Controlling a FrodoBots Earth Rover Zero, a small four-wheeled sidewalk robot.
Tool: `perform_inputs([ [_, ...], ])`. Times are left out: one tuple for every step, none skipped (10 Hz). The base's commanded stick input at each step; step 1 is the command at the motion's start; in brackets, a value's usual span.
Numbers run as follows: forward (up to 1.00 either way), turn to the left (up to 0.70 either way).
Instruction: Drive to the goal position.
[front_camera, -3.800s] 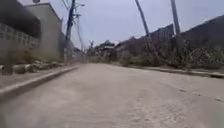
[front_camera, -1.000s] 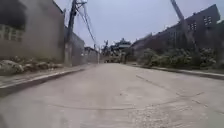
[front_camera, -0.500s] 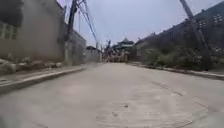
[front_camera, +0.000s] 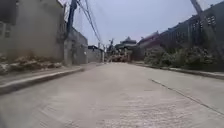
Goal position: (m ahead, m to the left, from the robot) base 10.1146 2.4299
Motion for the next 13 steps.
perform_inputs([
  [1.0,0.0],
  [1.0,0.0],
  [1.0,0.0],
  [1.0,0.0],
  [1.0,0.0],
  [1.0,0.0],
  [1.0,0.0],
  [1.0,-0.02],
  [1.0,-0.06],
  [1.0,-0.25],
  [1.0,-0.36],
  [1.0,-0.36],
  [1.0,-0.36],
])
